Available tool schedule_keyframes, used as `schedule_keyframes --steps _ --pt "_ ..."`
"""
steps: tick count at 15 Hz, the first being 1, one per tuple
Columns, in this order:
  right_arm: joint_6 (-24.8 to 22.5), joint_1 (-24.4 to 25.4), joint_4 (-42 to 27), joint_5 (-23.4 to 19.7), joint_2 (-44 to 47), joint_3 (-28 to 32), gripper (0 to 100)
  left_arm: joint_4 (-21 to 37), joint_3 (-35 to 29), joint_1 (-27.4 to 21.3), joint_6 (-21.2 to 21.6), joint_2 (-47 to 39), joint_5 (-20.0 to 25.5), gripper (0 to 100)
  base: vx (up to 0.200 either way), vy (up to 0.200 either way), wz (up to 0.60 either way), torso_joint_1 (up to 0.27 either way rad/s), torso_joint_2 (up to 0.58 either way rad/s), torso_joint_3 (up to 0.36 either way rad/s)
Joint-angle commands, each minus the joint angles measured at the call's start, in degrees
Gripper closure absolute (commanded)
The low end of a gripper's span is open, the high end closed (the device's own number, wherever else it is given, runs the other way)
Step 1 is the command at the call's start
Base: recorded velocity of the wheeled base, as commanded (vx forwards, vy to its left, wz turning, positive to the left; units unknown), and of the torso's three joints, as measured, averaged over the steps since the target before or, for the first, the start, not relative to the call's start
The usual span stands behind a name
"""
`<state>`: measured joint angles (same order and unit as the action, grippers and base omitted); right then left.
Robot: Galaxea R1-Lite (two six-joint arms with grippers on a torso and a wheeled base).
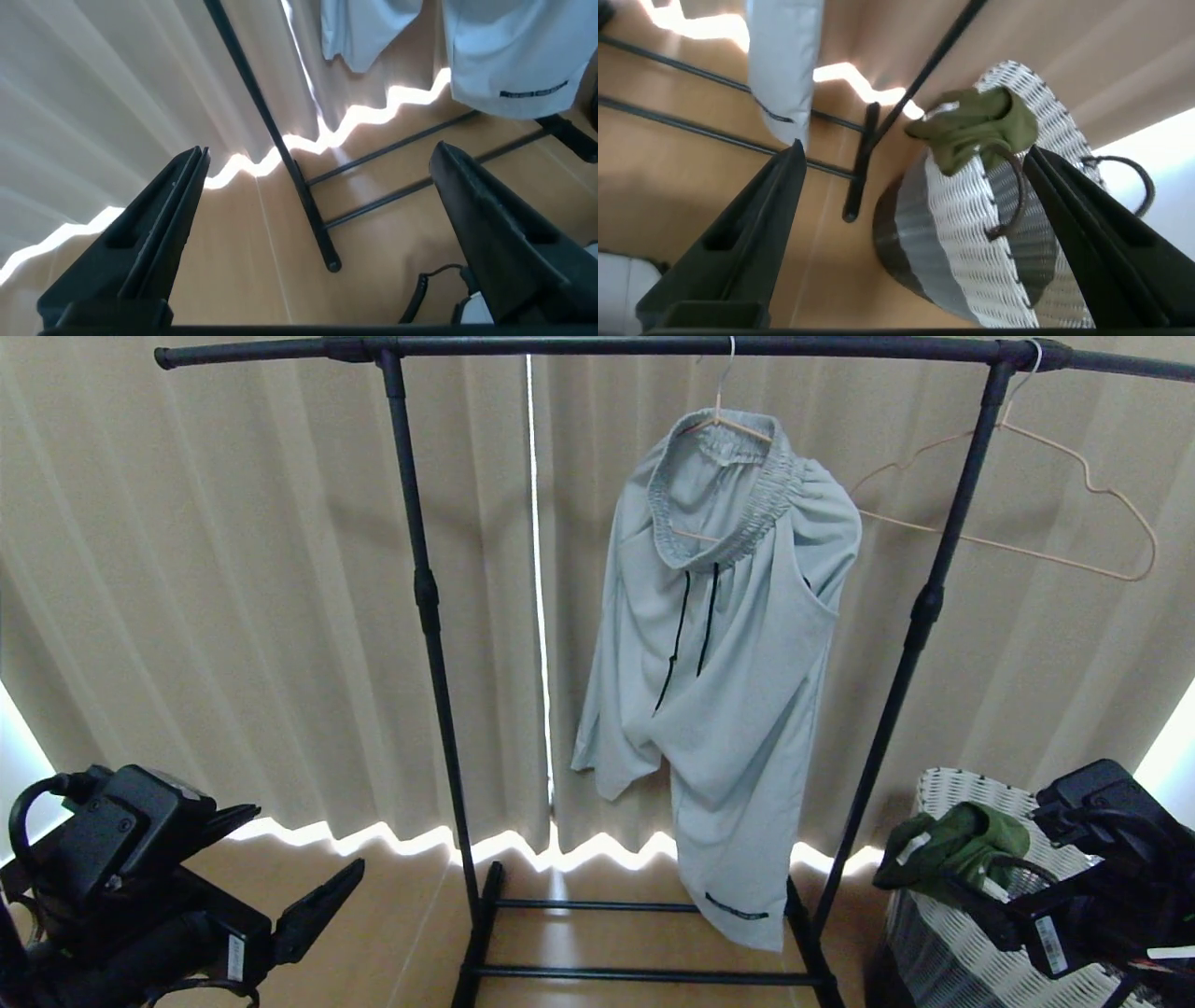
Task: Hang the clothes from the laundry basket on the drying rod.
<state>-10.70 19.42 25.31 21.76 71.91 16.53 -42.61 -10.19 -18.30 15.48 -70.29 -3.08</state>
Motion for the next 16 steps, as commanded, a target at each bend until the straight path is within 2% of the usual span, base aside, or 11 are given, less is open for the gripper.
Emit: schedule_keyframes --steps 1,10,13,16 --pt "-0.02 0.0 0.0 0.04 -1.34 -0.53 0 -0.02 0.17 -0.07 -0.01 0.15 0.01 0 0.2 -0.2 0.0 0.002 0.0 0.007" --pt "-0.11 -1.58 0.0 0.04 -3.71 -1.94 0 -0.02 0.52 -0.86 0.07 1.47 0.01 0 0.2 -0.2 0.0 0.003 0.0 0.001" --pt "-0.28 -2.46 -0.35 0.12 -3.01 -1.94 0 -0.02 0.87 -0.86 0.07 1.56 0.1 0 0.0 0.0 0.0 0.0 0.0 0.0" --pt "-0.63 -7.11 -0.61 0.21 0.51 -1.76 0 -0.02 0.79 -0.86 0.07 1.56 0.1 0 0.0 0.0 0.0 0.0 0.0 0.0"
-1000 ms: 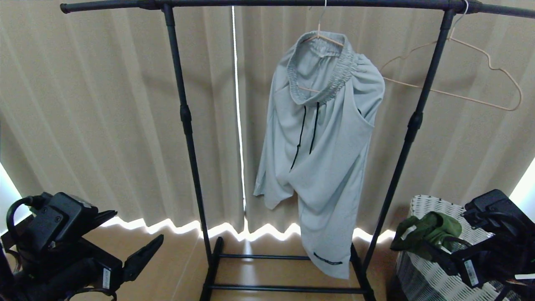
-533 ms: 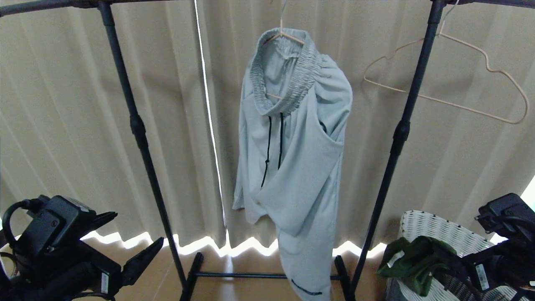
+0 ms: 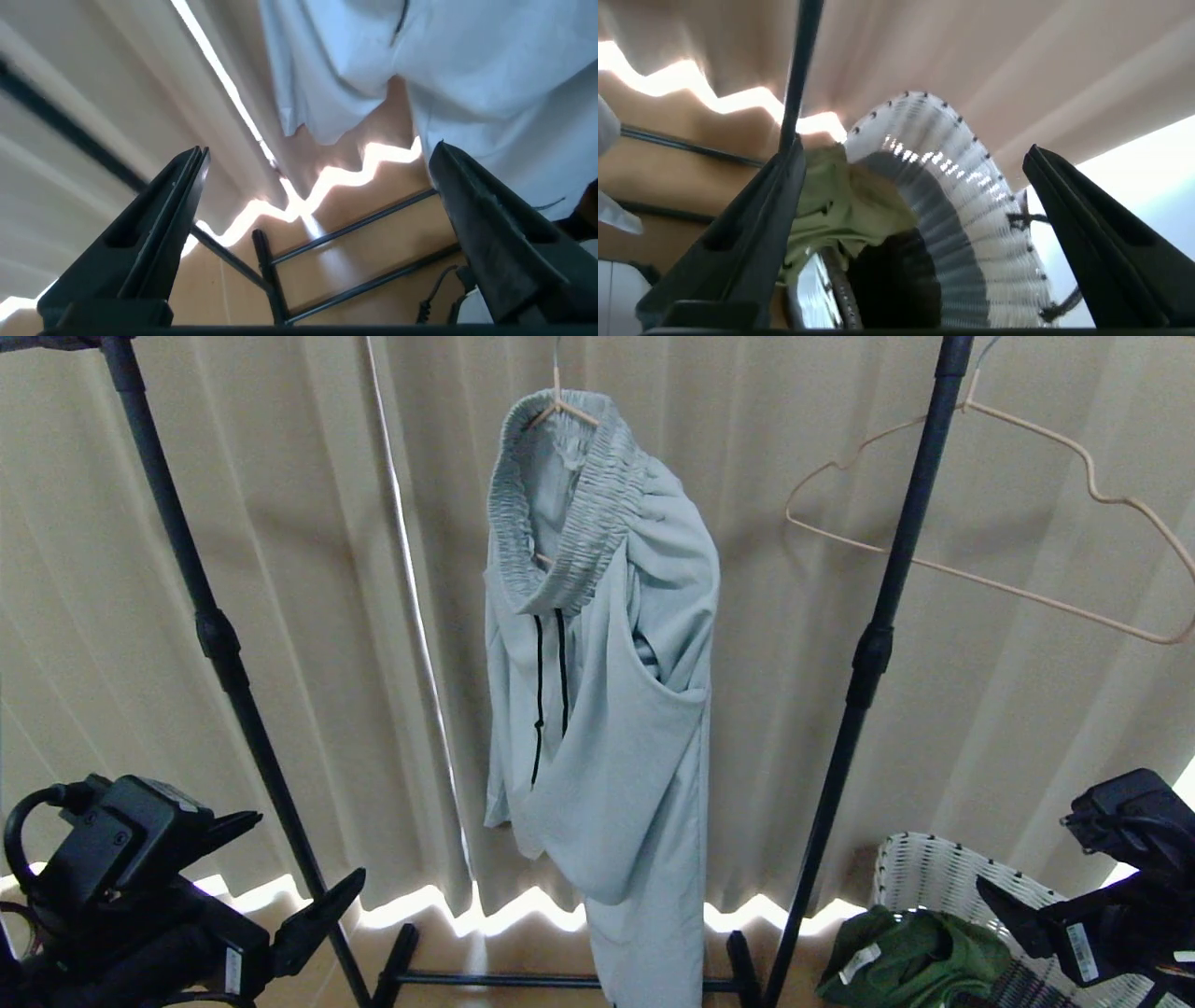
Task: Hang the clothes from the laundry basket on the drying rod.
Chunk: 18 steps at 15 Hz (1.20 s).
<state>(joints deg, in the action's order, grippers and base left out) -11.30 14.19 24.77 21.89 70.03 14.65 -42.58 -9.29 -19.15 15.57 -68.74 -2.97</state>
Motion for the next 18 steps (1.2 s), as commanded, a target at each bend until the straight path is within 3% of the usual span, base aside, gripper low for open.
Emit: schedule_keyframes --steps 1,4,7,9,11,17,18 --pt "-0.48 -2.76 -0.07 -0.01 3.97 0.2 0 -0.05 -0.12 -0.01 -0.01 0.01 -0.01 0 0.0 0.0 0.0 0.0 0.0 0.0" --pt "-4.08 -3.73 -0.51 -0.01 15.04 1.69 0 -0.05 -0.12 0.08 -0.01 0.01 -0.01 0 0.0 0.0 0.0 0.0 0.0 0.0" --pt "-4.43 -2.41 -2.01 -0.01 22.16 4.59 0 -0.05 -0.12 0.08 -0.01 0.01 -0.01 0 0.0 0.0 0.0 0.0 0.0 0.0" --pt "-4.26 -1.01 -8.95 0.08 27.35 9.96 0 -0.05 -0.12 0.08 -0.01 0.01 -0.01 0 0.0 0.0 0.0 0.0 0.0 0.0" --pt "-4.26 -1.01 -10.97 0.34 29.37 12.24 0 -0.05 -0.03 0.08 -0.01 -0.08 -0.01 0 0.0 0.0 0.0 0.0 0.0 0.0" --pt "-4.17 -1.62 -11.24 6.32 37.89 16.28 0 -0.05 0.06 0.08 -0.1 -0.16 -0.01 0 0.0 0.0 0.0 0.0 0.0 0.0" --pt "-4.17 -1.8 -11.32 6.32 37.98 16.28 100 -0.05 0.06 0.08 -0.1 -0.16 -0.01 0 0.0 0.0 0.0 0.0 0.0 0.0"
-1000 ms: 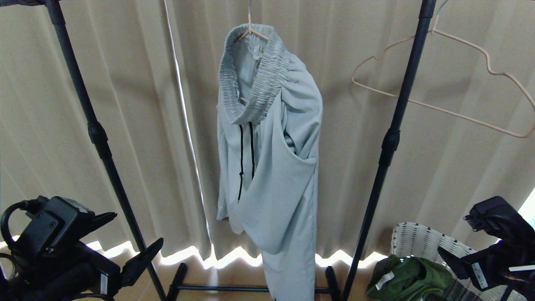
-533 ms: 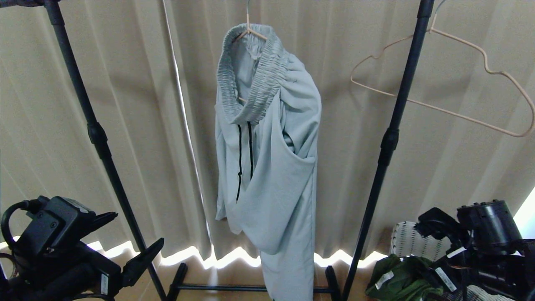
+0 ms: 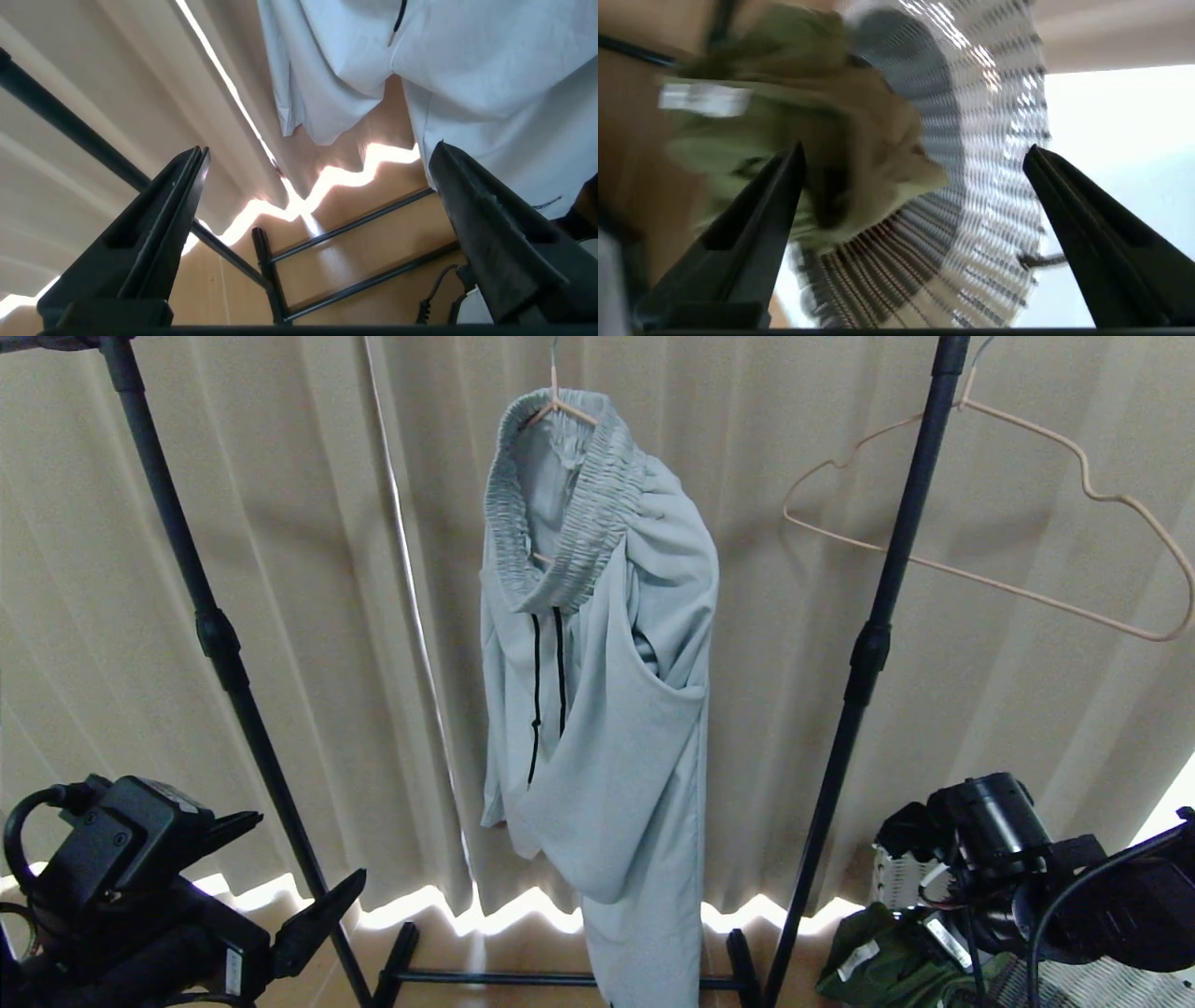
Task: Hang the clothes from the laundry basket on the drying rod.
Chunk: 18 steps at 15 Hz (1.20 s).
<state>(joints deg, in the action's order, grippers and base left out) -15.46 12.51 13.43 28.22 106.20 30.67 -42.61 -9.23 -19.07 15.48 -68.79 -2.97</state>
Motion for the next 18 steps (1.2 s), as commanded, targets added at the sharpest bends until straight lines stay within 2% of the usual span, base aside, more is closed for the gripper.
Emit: schedule_keyframes --steps 1,7,11,12,15,18 --pt "-0.01 -0.11 -0.07 0.17 1.81 0.18 100 -0.02 0.0 -0.01 -0.01 -0.11 -0.01 0 0.0 0.0 0.0 0.0 0.0 0.0" --pt "0.25 -0.03 0.28 0.52 -2.93 -1.4 100 -0.02 0.61 -0.01 0.69 0.06 -0.01 0 0.0 0.0 0.0 0.0 0.0 0.0" --pt "1.22 2.7 0.8 -0.62 -14.27 -2.63 100 -0.02 0.61 0.08 0.95 0.06 -0.01 0 0.0 0.0 0.0 0.0 0.0 0.0" --pt "1.22 3.93 2.03 -3.26 -18.75 -2.72 100 -0.02 0.61 0.08 0.95 0.06 -0.01 0 0.0 0.0 0.0 0.0 0.0 0.0" --pt "1.04 6.04 6.25 -9.94 -24.2 -3.16 100 -0.02 1.05 0.08 1.48 0.15 -0.1 0 -0.2 0.0 0.0 0.006 0.01 0.001" --pt "0.87 8.06 9.86 -10.29 -24.38 -3.34 100 -0.11 1.23 -0.01 1.83 1.12 -0.1 0 -0.2 0.0 0.0 0.002 0.01 0.004"
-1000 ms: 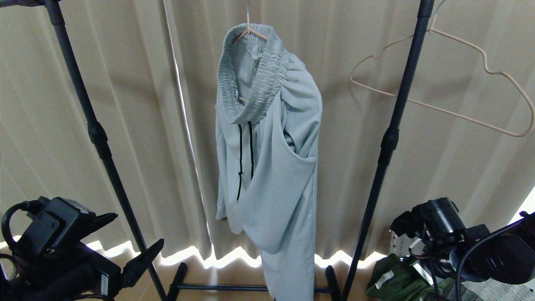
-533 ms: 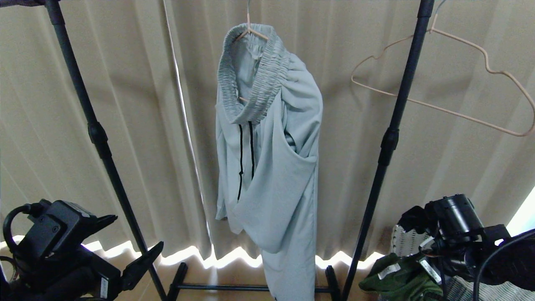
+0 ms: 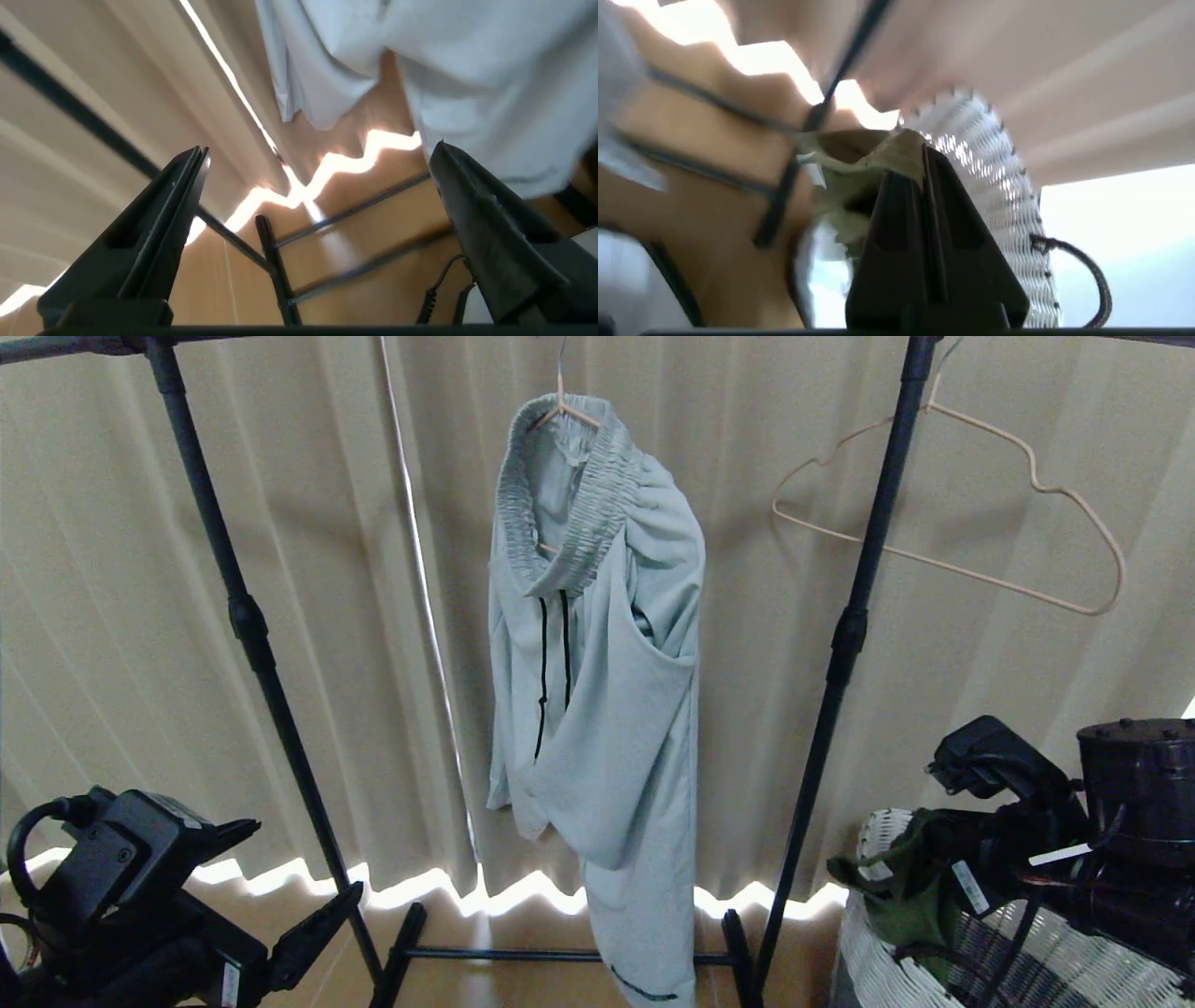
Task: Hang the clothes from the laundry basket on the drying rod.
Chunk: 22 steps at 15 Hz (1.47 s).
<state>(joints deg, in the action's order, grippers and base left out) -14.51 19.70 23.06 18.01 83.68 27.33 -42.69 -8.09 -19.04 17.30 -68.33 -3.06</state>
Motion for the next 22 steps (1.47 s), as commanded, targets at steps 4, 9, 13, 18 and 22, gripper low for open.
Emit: schedule_keyframes --steps 4,9,13,18,22 --pt "-3.42 1.48 3.13 -0.08 -1.94 2.02 100 -0.02 1.5 -0.03 1.69 2.32 -0.02 0 -0.2 0.0 0.0 0.004 0.0 0.001" --pt "-4.65 6.4 2.07 -0.25 -1.59 11.34 100 0.06 -4.12 -8.29 4.94 -0.4 0.16 0 -0.04 0.0 0.0 0.0 0.0 0.0" --pt "-4.48 13.79 1.63 -0.87 -1.23 18.02 100 -0.29 -10.36 -12.77 10.74 -11.92 0.16 0 0.0 0.0 0.0 0.0 0.0 0.0" --pt "-4.04 19.24 2.25 -6.4 -1.15 20.57 100 -0.46 -18.27 -24.11 7.4 -18.68 1.83 0 0.0 0.0 0.0 0.0 0.0 0.0" --pt "-0.43 23.1 2.69 -10.18 -1.67 21.8 100 -0.55 -27.41 -28.42 1.77 -28.18 4.03 0 0.0 0.0 0.0 0.0 0.0 0.0"
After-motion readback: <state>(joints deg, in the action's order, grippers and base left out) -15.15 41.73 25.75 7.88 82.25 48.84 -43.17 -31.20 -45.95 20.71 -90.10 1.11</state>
